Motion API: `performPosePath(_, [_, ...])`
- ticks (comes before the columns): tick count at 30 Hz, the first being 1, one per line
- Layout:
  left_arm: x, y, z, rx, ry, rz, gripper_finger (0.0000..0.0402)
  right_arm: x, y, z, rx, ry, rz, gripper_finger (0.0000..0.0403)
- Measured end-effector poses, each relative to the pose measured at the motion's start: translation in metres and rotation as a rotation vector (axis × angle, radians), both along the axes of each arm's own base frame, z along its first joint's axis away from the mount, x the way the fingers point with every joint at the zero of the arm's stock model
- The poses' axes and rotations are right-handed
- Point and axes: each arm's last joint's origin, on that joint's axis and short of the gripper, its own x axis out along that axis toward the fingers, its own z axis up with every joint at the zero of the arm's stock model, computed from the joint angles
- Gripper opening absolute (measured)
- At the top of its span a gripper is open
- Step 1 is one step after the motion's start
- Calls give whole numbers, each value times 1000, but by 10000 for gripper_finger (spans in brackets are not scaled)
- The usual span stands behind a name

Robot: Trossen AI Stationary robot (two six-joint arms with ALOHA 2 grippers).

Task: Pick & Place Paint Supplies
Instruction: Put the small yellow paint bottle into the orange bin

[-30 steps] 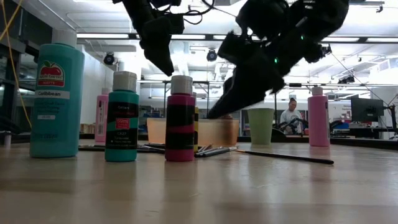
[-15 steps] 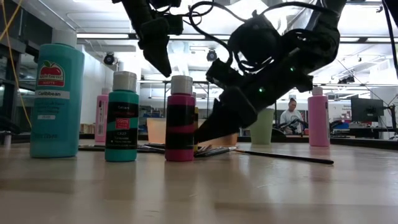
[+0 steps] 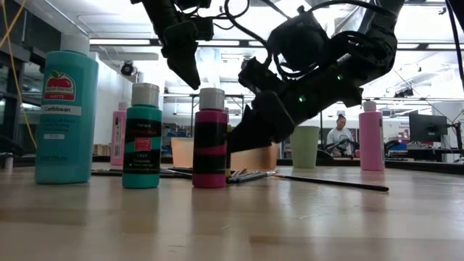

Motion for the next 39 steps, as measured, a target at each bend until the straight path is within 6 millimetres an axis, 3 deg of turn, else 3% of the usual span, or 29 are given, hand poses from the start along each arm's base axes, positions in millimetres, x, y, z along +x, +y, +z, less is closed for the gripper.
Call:
performPosePath(10, [0,0,0,-12,-6,20,202,0,0,0,20,2,-20,119])
performPosePath(19, [3,1,2,-5,-38,21,202,-2,-8,15,111,-29,-142,117])
performPosePath(30, [12,1,9,-74,-182,21,202,-12,-43,47,93,-25,-289,117])
performPosePath(39, [18,0,21,-88,-248,-46,202,-15,-62,49,91,-13,-339,118])
